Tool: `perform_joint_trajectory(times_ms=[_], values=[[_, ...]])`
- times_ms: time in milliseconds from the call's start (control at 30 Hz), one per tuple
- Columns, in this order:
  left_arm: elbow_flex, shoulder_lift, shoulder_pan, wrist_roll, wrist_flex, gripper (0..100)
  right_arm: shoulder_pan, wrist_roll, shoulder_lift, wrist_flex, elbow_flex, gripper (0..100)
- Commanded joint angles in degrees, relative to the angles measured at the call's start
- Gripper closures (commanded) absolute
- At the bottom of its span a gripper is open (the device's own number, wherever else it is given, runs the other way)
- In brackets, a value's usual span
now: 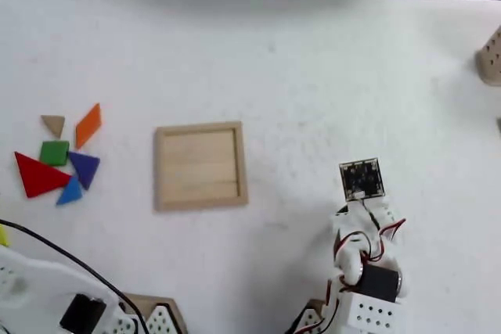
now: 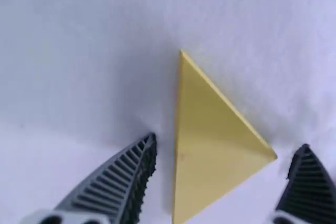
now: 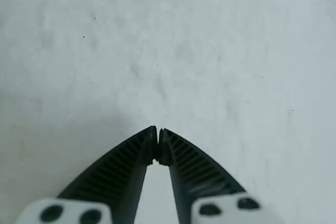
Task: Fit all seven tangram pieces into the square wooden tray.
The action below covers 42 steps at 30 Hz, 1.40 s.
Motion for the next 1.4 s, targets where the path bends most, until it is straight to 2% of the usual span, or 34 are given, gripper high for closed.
perform_joint_trajectory(times_ms=[0,167,433,833,933,1100,1200,1300,1367], values=[[-2.02,3.65,-0.57,0.79,-3.52,61,0.57,0.62,-0.4,0.13,0.09,98.1],[-1.93,3.82,-0.57,0.53,-0.88,62,0.57,0.62,-0.4,0.13,0.09,98.1],[-1.93,3.82,-0.66,-1.23,-0.35,86,0.57,0.62,-0.4,0.13,0.09,98.1],[-2.2,3.47,-0.13,-3.08,0.18,87,0.57,0.62,-0.4,0.13,0.09,98.1],[-3.52,3.21,1.27,-3.16,4.04,87,0.57,0.62,-0.4,0.13,0.09,98.1],[-10.55,3.21,5.14,-3.52,17.49,87,0.57,0.62,-0.4,0.13,0.09,98.1],[-17.85,3.21,7.78,-8.79,24.79,87,0.57,0.62,-0.4,0.13,0.09,98.1],[-25.58,3.21,9.36,-10.11,31.21,87,0.31,0.62,-0.4,0.04,0.09,98.1],[-28.84,3.38,11.38,-14.86,35.87,87,0.22,0.62,-0.4,0.04,0.18,98.1]])
